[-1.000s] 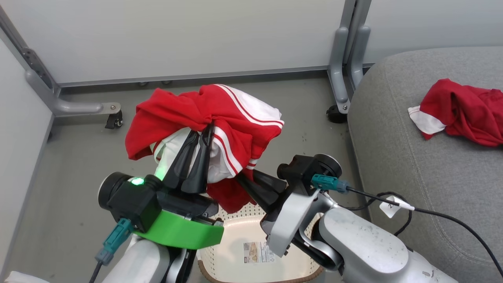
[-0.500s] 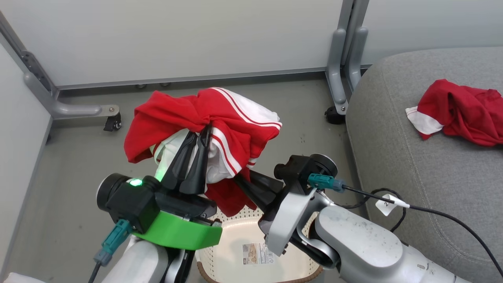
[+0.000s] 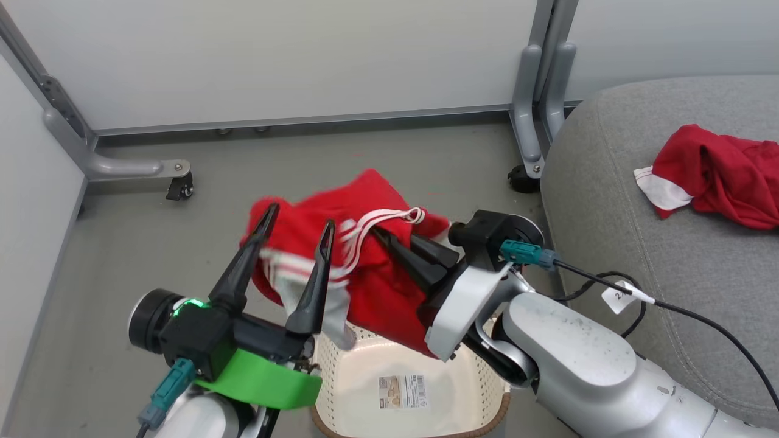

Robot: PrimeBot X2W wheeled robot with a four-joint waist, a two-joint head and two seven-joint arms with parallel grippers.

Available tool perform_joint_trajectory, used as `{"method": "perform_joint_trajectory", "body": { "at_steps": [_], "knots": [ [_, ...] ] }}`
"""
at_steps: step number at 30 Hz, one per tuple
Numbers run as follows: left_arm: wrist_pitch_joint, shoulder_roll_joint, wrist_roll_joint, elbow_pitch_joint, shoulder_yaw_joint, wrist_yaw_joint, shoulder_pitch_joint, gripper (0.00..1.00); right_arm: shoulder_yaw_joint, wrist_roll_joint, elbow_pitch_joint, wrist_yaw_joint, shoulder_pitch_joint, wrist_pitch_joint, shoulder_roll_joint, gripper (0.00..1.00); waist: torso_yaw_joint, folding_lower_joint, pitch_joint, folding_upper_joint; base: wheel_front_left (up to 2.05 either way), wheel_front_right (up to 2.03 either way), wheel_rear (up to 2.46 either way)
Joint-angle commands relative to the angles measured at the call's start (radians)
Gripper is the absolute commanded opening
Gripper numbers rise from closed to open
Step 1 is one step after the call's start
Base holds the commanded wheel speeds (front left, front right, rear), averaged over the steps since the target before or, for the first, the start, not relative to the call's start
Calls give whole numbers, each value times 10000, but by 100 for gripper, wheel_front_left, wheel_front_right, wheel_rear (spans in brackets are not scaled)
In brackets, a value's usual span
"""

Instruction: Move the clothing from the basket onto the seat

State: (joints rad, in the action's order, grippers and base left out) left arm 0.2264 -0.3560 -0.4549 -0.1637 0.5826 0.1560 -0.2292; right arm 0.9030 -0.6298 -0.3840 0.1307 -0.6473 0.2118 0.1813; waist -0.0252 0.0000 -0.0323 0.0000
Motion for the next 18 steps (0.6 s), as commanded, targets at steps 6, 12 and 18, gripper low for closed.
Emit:
{"method": "perform_joint_trajectory", "body": {
  "at_steps": [6, 12, 18],
  "knots": [
    [-362, -622, 11, -180, 206, -53, 851, 100, -257, -21, -382, -1, -134, 216, 94, 0, -181, 0, 21, 0, 0, 0, 0],
    [-770, -901, -1, -184, 668, -240, 1346, 100, -306, 52, -682, -1, -9, 293, 56, 0, -235, 0, 19, 0, 0, 0, 0],
    [-999, -1000, -30, 54, 993, -399, 1558, 100, -323, 108, -944, -1, 50, 330, -18, 0, -224, 0, 11, 0, 0, 0, 0]
  ]
}}
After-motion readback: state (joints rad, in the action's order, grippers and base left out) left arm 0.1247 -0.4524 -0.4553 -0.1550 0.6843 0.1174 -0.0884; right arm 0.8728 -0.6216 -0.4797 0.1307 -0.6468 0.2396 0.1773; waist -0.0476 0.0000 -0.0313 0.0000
